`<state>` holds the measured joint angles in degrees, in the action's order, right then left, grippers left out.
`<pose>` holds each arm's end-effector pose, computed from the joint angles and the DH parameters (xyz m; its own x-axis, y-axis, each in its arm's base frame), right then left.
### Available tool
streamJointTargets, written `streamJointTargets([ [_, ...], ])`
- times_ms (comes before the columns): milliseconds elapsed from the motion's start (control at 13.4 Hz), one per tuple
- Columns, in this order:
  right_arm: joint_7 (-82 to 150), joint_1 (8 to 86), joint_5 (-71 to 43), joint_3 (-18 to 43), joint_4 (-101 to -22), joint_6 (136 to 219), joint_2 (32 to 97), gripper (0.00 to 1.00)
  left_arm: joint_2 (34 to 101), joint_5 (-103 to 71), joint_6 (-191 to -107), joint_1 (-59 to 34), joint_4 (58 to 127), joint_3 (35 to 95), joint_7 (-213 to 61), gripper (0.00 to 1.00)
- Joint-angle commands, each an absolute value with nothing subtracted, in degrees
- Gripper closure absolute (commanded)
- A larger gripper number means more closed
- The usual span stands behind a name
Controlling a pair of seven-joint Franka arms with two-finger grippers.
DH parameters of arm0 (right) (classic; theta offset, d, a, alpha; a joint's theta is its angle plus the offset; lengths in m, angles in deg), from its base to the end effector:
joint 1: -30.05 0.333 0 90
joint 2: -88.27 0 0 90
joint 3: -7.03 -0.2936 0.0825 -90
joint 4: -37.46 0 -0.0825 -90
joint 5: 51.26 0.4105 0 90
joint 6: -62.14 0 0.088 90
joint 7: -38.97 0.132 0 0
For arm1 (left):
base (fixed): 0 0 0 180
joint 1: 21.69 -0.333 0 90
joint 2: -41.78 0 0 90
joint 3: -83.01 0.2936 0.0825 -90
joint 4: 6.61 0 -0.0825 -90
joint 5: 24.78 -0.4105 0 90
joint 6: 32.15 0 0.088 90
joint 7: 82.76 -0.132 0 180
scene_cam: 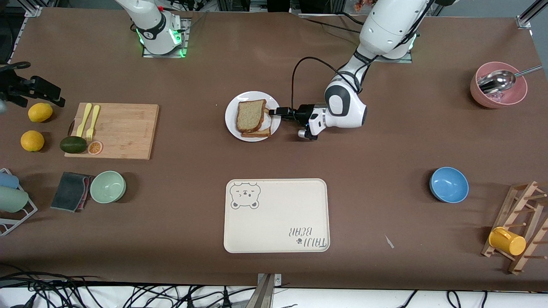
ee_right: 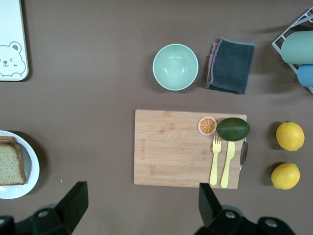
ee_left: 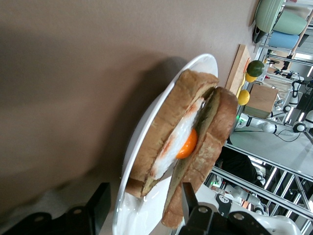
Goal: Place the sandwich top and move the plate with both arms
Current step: 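Close the left gripper on the plate rim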
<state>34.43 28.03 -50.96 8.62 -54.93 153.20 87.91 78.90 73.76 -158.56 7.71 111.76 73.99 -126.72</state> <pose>0.5813 -0.0360 0.5543 0.9994 0.0162 -0.0290 0.0159 -0.9998 -0.0074 0.4011 -0.3978 0.0553 0.9464 -0.0824 -0.3124 0.2430 -0.4553 0.8565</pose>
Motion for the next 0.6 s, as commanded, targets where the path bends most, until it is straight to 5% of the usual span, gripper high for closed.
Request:
streamJointTargets([
  [0,34.4,27.7,-49.9,8.4,-55.4,152.8,88.7,0.0,79.0,76.7,-159.5,8.5,111.9,73.9,-128.5,0.45],
  [521,34.4,27.7,-49.9,8.4,-55.4,152.8,88.7,0.0,80.6,80.2,-159.5,8.5,111.7,73.9,-135.4,0.61],
])
